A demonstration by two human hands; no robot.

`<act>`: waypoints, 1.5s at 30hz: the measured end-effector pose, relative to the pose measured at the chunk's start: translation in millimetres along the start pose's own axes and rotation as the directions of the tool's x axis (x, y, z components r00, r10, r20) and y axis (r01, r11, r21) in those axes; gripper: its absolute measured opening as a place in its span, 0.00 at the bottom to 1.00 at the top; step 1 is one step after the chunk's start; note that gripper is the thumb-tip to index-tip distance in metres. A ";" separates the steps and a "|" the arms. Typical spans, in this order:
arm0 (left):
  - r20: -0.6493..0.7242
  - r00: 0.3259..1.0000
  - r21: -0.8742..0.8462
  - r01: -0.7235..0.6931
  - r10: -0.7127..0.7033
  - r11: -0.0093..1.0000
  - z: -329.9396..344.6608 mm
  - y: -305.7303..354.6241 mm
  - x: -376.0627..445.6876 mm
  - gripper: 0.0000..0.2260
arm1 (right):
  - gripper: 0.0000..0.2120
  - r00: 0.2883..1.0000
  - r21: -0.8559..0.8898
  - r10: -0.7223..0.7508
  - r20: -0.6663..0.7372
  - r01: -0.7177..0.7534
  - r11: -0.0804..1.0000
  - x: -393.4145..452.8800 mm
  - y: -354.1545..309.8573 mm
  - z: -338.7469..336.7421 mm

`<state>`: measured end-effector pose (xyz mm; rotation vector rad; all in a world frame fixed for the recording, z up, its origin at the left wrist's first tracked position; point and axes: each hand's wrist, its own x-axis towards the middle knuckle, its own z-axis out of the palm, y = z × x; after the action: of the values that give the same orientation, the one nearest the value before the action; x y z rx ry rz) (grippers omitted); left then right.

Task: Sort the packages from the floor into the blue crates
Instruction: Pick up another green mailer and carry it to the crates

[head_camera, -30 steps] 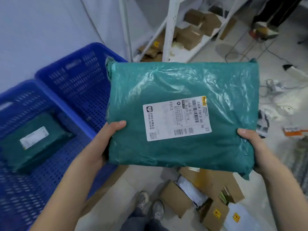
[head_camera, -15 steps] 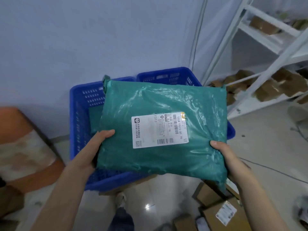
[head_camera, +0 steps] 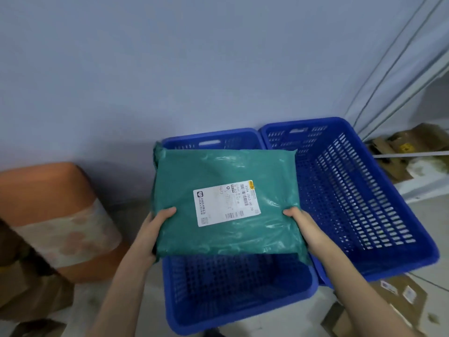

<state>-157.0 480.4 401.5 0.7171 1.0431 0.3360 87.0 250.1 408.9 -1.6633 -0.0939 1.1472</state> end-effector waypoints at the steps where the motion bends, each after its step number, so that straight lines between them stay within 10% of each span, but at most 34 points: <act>1: -0.007 1.000 -0.016 -0.005 0.005 1.000 0.2 0.2 15.1 0.24 | 0.21 1.000 -0.011 -0.011 -0.014 0.010 1.000 14.7 -1.1 5.9; 7: -0.036 0.999 -0.021 -0.004 0.003 1.000 17.6 3.7 101.5 0.24 | 0.07 0.988 -0.034 -0.078 -0.136 0.074 0.997 99.0 -14.3 19.6; 15: -0.041 0.998 0.099 0.058 -0.054 0.993 14.3 -13.8 179.0 0.28 | 0.25 0.999 -0.379 -0.046 -0.025 0.033 0.925 198.8 -3.5 10.6; 34: -0.202 0.965 0.697 0.021 0.168 0.717 -12.9 -73.4 291.1 0.31 | 0.26 0.987 -0.455 -0.162 -0.003 0.142 0.879 317.7 74.3 50.6; 37: -0.127 0.958 0.889 -0.006 0.258 0.459 0.3 -74.5 279.2 0.33 | 0.31 0.967 -0.610 -0.255 -0.028 0.185 0.770 308.0 79.7 60.8; 40: 0.169 0.897 0.983 -0.125 0.408 -0.133 17.6 -101.4 259.7 0.36 | 0.35 0.846 -0.908 -0.503 0.180 0.339 0.247 282.6 90.3 81.6; 42: 0.321 0.907 0.891 -0.191 0.273 -0.412 22.3 -124.3 252.4 0.40 | 0.37 0.832 -0.921 -0.412 0.372 0.387 -0.050 272.3 102.5 96.1; 45: 0.241 0.953 0.866 -0.125 0.185 -0.485 17.2 -141.7 257.0 0.46 | 0.39 0.890 -0.923 -0.258 0.376 0.333 -0.196 280.6 117.6 99.3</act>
<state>-29.2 517.5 139.4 2.7198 1.0175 -0.6109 112.8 427.3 143.7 -2.6634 -1.8222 0.5569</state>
